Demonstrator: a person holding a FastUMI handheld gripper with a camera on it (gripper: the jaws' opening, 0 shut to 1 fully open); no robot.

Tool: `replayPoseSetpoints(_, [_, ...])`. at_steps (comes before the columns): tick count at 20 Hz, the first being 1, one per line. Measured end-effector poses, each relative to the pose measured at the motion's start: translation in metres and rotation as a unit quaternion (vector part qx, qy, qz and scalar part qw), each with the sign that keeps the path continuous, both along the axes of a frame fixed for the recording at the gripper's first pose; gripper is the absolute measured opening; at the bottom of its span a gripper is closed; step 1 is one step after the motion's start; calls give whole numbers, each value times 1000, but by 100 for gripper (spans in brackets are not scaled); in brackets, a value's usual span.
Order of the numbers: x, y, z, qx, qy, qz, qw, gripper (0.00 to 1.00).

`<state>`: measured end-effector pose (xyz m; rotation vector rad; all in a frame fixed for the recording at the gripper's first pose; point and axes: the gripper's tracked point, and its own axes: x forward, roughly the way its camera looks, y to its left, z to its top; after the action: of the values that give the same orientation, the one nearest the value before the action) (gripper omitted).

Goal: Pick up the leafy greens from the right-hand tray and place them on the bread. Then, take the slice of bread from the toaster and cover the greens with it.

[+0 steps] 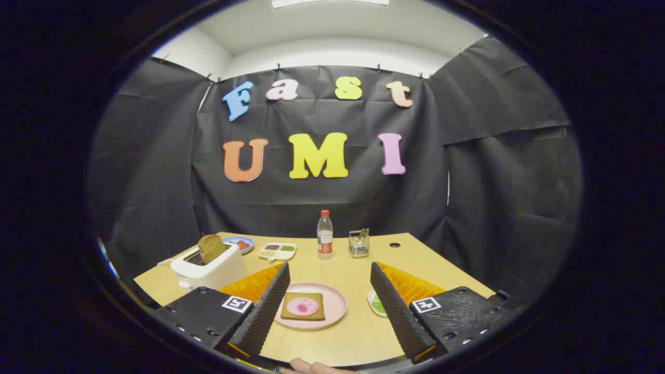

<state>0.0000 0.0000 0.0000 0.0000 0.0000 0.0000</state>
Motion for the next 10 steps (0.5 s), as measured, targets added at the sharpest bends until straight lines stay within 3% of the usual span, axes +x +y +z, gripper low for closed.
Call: replayPoseSetpoints(10, [1, -36, -2, 14, 4, -16, 1000, 95])
